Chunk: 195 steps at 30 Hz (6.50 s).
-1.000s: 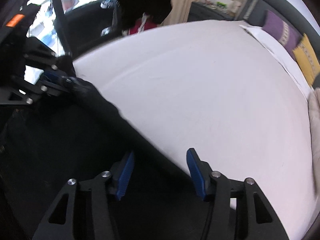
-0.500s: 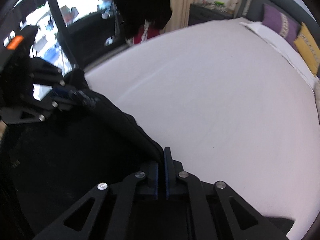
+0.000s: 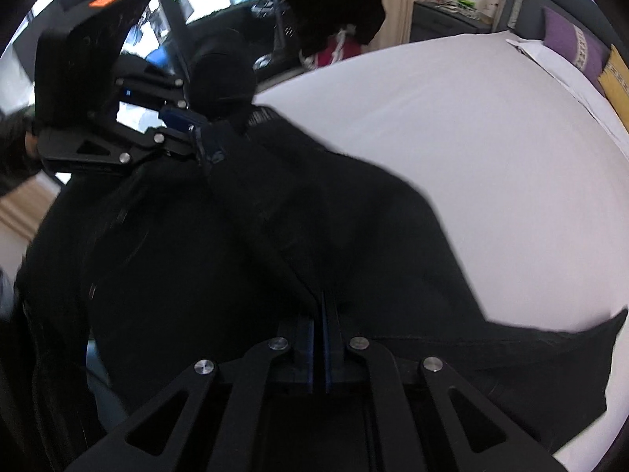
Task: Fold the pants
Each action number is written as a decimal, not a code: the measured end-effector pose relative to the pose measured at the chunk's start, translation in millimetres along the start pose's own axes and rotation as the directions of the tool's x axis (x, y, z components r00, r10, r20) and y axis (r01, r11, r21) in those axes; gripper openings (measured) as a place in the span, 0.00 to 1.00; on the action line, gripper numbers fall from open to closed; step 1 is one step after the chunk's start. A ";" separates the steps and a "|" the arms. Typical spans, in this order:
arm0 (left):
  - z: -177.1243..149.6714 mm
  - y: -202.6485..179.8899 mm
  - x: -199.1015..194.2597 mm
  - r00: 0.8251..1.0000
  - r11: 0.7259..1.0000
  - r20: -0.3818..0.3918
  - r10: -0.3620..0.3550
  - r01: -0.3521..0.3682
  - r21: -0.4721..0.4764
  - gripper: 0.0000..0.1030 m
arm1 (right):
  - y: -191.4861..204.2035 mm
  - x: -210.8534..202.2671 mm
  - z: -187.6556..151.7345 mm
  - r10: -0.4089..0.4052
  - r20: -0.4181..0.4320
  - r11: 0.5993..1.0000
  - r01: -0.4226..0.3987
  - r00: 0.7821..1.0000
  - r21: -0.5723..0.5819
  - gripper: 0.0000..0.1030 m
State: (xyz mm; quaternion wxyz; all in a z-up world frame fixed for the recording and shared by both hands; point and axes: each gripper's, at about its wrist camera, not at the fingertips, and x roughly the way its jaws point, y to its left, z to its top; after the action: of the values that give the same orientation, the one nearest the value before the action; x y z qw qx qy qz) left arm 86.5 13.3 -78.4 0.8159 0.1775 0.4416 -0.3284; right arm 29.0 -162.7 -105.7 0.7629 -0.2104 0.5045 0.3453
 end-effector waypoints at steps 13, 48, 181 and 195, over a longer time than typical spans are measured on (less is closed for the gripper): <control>-76.6 -95.1 -39.6 0.999 0.996 -0.036 0.027 -0.024 0.090 0.10 | 97.3 -8.0 -74.7 -0.132 -0.048 0.990 0.130 0.990 -0.046 0.04; -18.5 -93.7 -44.4 0.995 0.983 -0.008 -0.099 0.097 -0.158 0.24 | 128.0 -5.2 -118.2 -0.256 0.003 0.945 0.250 0.967 0.211 0.31; -55.2 -48.5 -36.3 0.998 0.894 -0.007 0.055 -0.053 -0.445 0.24 | -224.1 -33.6 -248.0 -0.168 0.230 0.213 -0.193 0.959 0.958 0.00; -34.0 -76.2 -32.9 0.999 0.923 0.040 0.034 -0.016 -0.383 0.24 | -149.7 -79.5 -219.0 -0.245 0.510 0.306 -0.434 0.824 0.847 0.07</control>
State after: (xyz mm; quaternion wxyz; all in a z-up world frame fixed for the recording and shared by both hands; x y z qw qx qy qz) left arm 0.2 -9.6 -69.5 0.8489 0.0126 0.4760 -0.2296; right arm -17.2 -435.1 -125.2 0.8235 0.4196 0.3747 0.0736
